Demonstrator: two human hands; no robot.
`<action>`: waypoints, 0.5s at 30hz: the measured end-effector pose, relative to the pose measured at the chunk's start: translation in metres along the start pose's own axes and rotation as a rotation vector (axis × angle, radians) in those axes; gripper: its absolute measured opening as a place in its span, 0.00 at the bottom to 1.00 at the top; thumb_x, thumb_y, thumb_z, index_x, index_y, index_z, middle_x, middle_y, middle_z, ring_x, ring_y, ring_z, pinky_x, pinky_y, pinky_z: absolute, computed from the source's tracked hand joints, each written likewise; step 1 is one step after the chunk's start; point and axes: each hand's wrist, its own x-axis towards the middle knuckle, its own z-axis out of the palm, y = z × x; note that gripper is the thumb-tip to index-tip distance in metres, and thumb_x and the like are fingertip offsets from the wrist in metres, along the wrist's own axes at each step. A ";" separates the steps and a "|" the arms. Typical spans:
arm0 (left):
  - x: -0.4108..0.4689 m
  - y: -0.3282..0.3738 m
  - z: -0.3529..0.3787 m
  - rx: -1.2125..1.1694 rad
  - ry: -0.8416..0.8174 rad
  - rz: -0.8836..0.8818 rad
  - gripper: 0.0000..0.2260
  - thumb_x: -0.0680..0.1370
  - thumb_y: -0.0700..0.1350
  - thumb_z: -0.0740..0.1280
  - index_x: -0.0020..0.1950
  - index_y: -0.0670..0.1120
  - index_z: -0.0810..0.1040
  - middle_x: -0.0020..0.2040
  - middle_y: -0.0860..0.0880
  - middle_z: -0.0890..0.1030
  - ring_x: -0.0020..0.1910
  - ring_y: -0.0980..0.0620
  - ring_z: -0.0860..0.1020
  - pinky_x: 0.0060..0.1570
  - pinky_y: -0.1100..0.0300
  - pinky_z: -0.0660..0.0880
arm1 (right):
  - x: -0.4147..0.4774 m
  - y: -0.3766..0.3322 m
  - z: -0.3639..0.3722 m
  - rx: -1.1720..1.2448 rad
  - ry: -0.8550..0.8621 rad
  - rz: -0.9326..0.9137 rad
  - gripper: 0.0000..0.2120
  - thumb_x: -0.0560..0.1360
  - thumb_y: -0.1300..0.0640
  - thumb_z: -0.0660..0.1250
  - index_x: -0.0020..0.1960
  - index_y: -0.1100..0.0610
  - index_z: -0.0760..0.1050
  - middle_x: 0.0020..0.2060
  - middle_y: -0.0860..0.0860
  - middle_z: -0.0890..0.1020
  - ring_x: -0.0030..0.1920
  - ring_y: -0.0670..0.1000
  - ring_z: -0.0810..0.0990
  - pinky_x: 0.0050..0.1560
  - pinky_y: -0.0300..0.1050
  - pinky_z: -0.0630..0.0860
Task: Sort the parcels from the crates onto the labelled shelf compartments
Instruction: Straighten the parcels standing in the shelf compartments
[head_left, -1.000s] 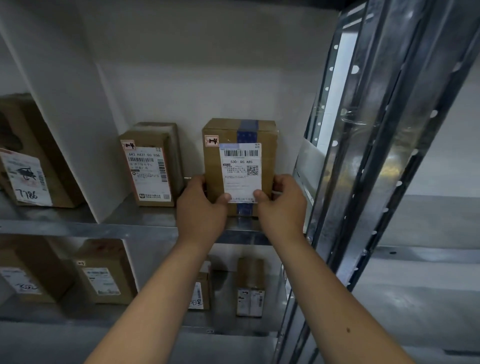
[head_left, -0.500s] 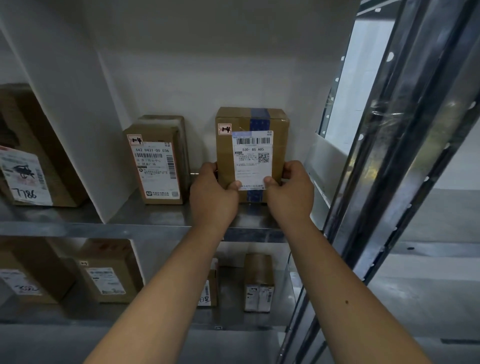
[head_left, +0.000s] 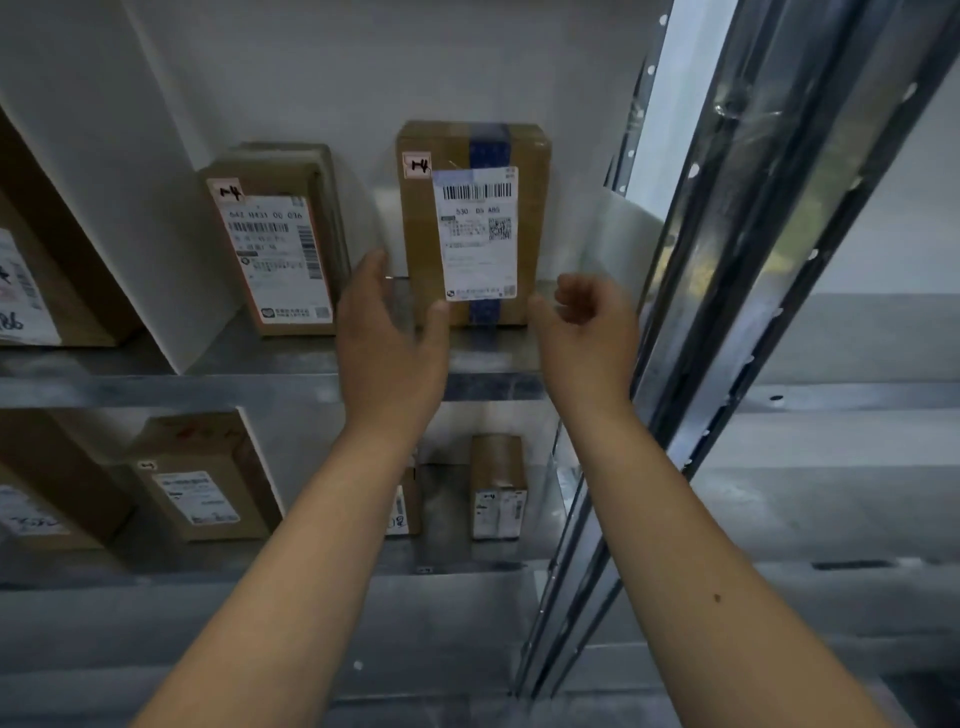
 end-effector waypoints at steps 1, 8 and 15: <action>-0.015 -0.005 -0.004 -0.030 0.023 0.067 0.27 0.80 0.48 0.73 0.77 0.51 0.68 0.72 0.50 0.75 0.69 0.56 0.75 0.68 0.57 0.75 | -0.012 0.003 -0.005 0.009 0.002 -0.018 0.09 0.76 0.55 0.75 0.55 0.50 0.79 0.48 0.43 0.82 0.50 0.43 0.81 0.55 0.43 0.80; -0.101 -0.076 0.011 -0.019 -0.213 0.050 0.18 0.79 0.46 0.73 0.68 0.53 0.76 0.59 0.50 0.81 0.53 0.56 0.82 0.51 0.61 0.80 | -0.087 0.060 -0.013 0.007 -0.079 0.034 0.07 0.75 0.59 0.75 0.49 0.49 0.80 0.45 0.47 0.84 0.45 0.46 0.83 0.50 0.45 0.82; -0.158 -0.148 0.040 0.018 -0.352 -0.202 0.15 0.79 0.42 0.74 0.60 0.59 0.77 0.51 0.63 0.80 0.51 0.60 0.80 0.54 0.66 0.76 | -0.137 0.172 0.003 -0.121 -0.146 0.252 0.17 0.76 0.57 0.75 0.63 0.55 0.79 0.56 0.48 0.84 0.57 0.47 0.82 0.61 0.43 0.79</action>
